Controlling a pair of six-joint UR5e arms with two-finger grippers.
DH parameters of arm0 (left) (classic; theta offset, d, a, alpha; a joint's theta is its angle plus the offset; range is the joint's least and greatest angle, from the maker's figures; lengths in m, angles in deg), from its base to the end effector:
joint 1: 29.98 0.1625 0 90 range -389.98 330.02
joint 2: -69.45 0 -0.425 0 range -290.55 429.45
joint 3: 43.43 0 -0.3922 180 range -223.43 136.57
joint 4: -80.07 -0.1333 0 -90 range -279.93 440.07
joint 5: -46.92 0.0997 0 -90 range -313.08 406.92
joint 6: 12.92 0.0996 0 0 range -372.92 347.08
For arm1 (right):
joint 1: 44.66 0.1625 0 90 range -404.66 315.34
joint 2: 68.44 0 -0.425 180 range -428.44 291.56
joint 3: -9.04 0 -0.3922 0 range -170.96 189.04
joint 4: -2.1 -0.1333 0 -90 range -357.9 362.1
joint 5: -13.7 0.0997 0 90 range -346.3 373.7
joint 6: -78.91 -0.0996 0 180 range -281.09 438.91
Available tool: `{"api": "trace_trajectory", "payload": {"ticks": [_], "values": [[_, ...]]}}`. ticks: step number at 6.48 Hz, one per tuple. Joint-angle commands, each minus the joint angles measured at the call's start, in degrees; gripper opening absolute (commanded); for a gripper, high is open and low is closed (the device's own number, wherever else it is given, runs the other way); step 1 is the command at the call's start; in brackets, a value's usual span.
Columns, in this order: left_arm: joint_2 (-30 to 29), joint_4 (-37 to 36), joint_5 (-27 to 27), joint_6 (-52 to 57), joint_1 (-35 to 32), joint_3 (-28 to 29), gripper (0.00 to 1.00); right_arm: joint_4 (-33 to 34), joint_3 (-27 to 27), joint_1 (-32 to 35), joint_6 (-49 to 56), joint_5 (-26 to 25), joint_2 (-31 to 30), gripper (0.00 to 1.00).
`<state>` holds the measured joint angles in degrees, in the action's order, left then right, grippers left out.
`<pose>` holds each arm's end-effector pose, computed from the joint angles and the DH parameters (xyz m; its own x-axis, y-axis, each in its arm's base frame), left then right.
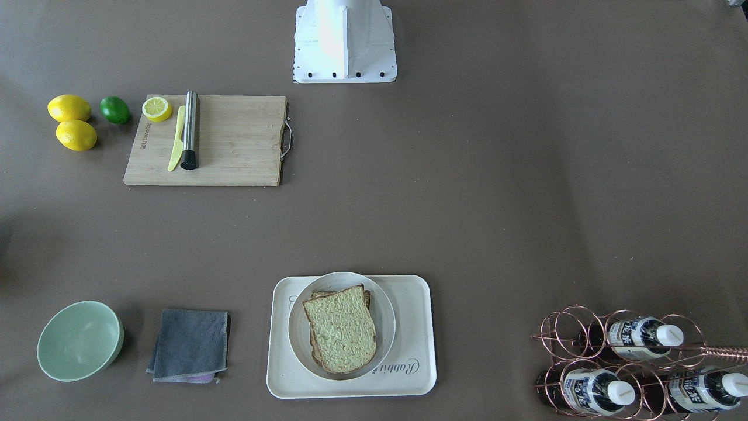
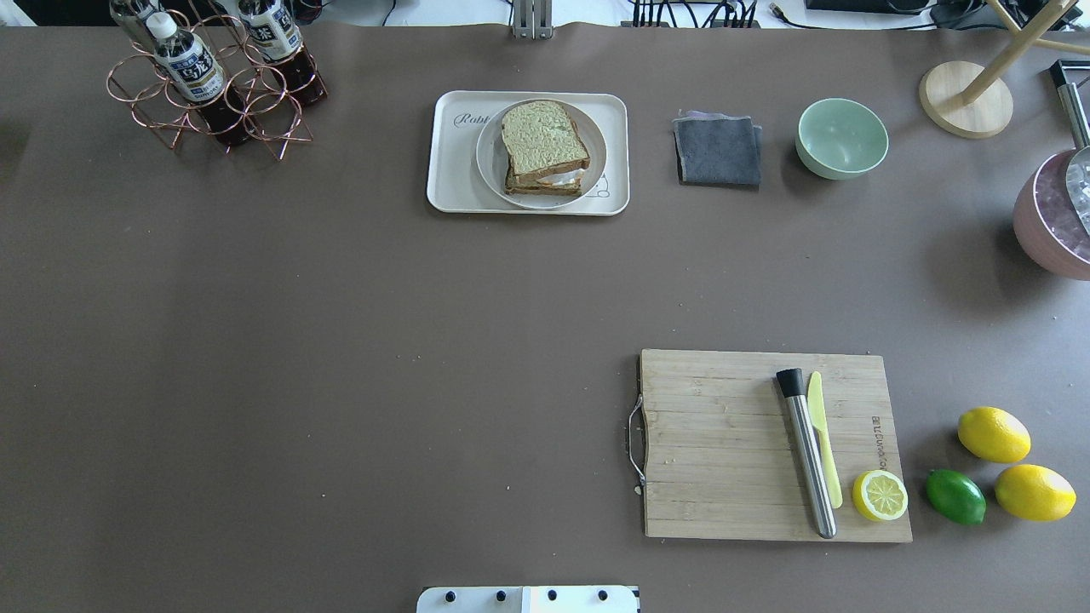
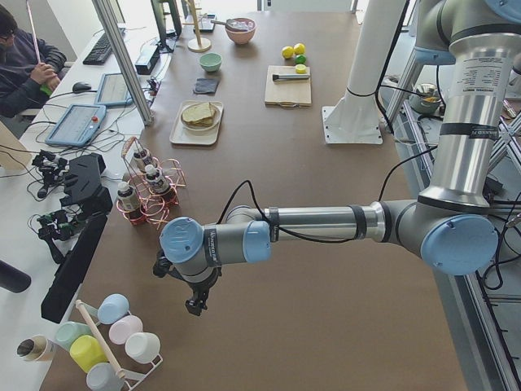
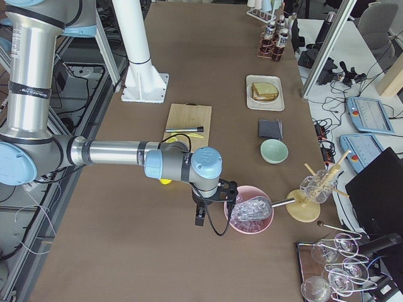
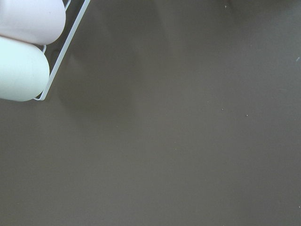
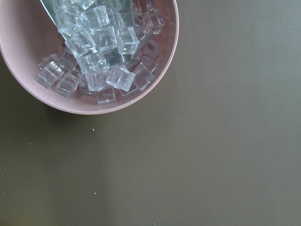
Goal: Make sandwich and place on tray
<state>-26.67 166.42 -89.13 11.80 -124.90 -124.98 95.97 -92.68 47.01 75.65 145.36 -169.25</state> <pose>-0.1067 -0.5219 0.6802 0.6579 0.2924 -0.6940 -0.2090 0.9562 0.2048 0.0790 -0.4060 0.6532 0.7429 0.1128 0.6598 -0.0715 0.9934 -0.0893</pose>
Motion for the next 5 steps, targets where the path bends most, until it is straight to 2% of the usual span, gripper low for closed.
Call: {"api": "trace_trajectory", "payload": {"ticks": [1, 5], "values": [[0.2, 0.0, 0.0, -0.5, 0.1, -0.2, 0.98, 0.0, -0.1, 0.0, 0.0, 0.0, 0.0, 1.00], [0.3, 0.0, 0.0, -0.4, 0.1, 0.0, 0.98, 0.0, -0.8, 0.0, -0.3, 0.1, -0.5, 1.00]]}}
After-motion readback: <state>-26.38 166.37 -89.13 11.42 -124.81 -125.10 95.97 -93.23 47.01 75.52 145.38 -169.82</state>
